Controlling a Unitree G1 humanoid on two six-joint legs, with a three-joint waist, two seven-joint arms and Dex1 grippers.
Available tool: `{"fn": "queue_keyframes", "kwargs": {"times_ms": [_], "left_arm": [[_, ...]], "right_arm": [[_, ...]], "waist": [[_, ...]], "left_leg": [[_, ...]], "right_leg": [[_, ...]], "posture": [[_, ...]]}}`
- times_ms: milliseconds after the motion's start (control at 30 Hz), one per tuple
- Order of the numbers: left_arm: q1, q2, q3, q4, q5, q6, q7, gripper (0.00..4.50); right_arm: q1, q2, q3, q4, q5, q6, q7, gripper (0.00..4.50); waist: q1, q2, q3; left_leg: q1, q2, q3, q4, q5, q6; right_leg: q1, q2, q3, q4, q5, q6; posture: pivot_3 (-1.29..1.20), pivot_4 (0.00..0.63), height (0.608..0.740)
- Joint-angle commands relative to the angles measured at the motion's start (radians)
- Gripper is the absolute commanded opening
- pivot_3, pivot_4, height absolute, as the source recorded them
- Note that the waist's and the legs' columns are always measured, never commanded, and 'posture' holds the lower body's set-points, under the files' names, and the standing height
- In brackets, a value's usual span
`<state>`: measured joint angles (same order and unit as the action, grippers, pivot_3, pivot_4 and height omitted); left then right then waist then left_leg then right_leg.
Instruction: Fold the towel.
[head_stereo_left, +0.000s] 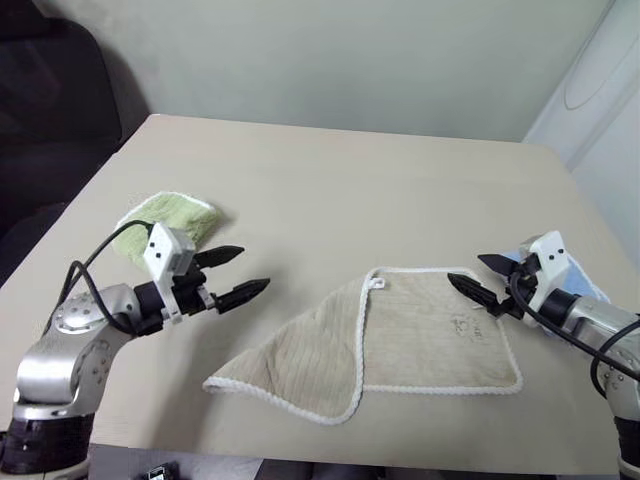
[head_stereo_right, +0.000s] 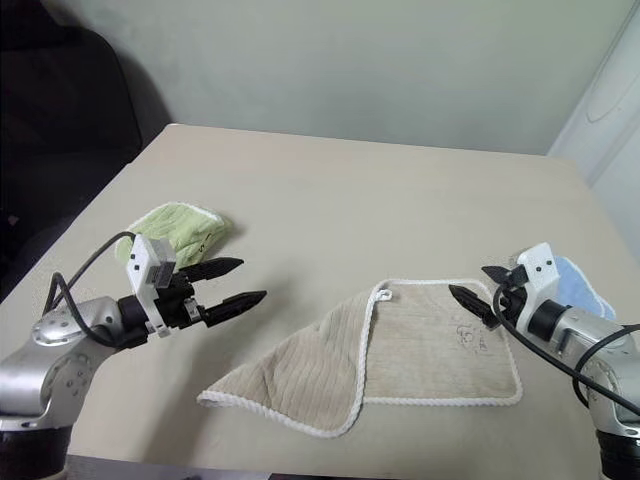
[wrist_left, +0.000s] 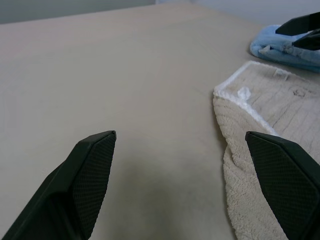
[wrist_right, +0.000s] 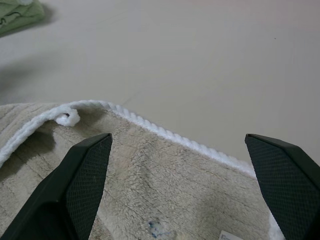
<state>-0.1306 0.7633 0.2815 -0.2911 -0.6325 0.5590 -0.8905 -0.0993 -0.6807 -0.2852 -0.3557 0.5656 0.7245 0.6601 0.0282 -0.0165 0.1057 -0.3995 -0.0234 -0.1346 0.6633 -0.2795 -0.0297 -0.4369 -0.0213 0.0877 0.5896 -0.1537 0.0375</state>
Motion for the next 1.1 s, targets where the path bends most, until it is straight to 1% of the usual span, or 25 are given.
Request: {"fn": "queue_keyframes", "kwargs": {"times_ms": [33,200,300,500,600,800,900,1000,1100], "left_arm": [[0.004,0.017,0.022,-0.030,-0.007,-0.004,-0.006,4.49],[-0.026,0.028,-0.008,-0.007,0.019,-0.020,-0.020,4.49],[-0.059,0.030,-0.044,-0.019,0.021,-0.017,-0.036,4.49],[-0.099,0.071,-0.185,-0.046,0.080,-0.060,-0.146,4.49],[-0.124,0.099,-0.243,-0.036,0.114,-0.105,-0.230,4.49],[-0.130,0.122,-0.293,-0.064,0.127,-0.141,-0.315,4.49],[-0.132,0.115,-0.328,-0.068,0.158,-0.189,-0.334,4.49],[-0.147,0.101,-0.385,-0.056,0.228,-0.291,-0.362,4.49],[-0.173,0.095,-0.436,-0.051,0.273,-0.358,-0.400,4.49]], "right_arm": [[-0.007,-0.007,-0.012,-0.009,0.006,-0.026,0.010,4.50],[0.036,0.000,-0.030,-0.049,0.019,-0.025,0.003,4.50],[0.046,-0.003,-0.041,-0.040,0.013,-0.037,0.002,4.50],[0.060,-0.018,-0.045,-0.016,-0.007,-0.061,0.011,4.50],[0.038,-0.018,-0.037,0.018,-0.026,-0.069,-0.010,4.50],[0.042,-0.026,-0.014,0.058,-0.068,-0.092,-0.005,4.50],[0.036,-0.028,-0.010,0.068,-0.068,-0.068,-0.008,4.50],[0.026,-0.055,0.016,0.097,-0.101,-0.077,0.008,4.50],[0.015,-0.073,0.005,0.104,-0.097,-0.071,0.014,4.50]], "waist": [[0.000,0.000,0.000],[0.000,0.000,0.000],[0.000,0.000,0.000],[-0.001,0.000,0.000],[-0.001,0.000,0.000],[-0.001,0.000,0.000],[-0.002,0.001,0.000],[-0.001,0.001,0.000],[0.000,0.001,0.000]], "left_leg": [[0.000,0.000,0.000,0.000,0.000,0.000],[0.000,0.000,0.000,0.000,0.000,0.000],[0.000,0.000,0.000,0.000,0.000,0.000],[0.000,0.000,0.000,0.000,-0.001,0.000],[0.000,0.000,0.000,0.000,-0.001,0.000],[-0.001,0.000,0.000,0.000,-0.001,-0.001],[-0.001,0.000,-0.001,0.000,-0.001,-0.001],[-0.001,0.000,-0.001,0.000,-0.001,-0.001],[-0.001,0.000,-0.001,0.000,-0.001,0.000]], "right_leg": [[0.000,0.000,0.000,0.000,0.000,0.000],[0.000,0.000,0.000,0.000,-0.002,0.003],[-0.001,0.000,0.000,0.000,0.001,-0.001],[-0.001,0.000,0.000,0.000,0.001,-0.002],[-0.001,0.000,0.000,0.000,0.001,-0.002],[-0.001,0.000,0.000,0.000,0.001,-0.002],[-0.002,0.000,0.000,0.000,0.001,-0.002],[-0.002,0.000,0.000,0.000,0.000,0.000],[-0.001,-0.001,0.000,0.000,0.000,0.000]], "posture": [[0.00,0.150,0.740],[0.00,0.150,0.740],[0.00,0.150,0.740],[0.00,0.150,0.740],[0.00,0.150,0.740],[0.00,0.150,0.740],[0.00,0.150,0.740],[0.00,0.150,0.740],[0.00,0.150,0.740]]}}
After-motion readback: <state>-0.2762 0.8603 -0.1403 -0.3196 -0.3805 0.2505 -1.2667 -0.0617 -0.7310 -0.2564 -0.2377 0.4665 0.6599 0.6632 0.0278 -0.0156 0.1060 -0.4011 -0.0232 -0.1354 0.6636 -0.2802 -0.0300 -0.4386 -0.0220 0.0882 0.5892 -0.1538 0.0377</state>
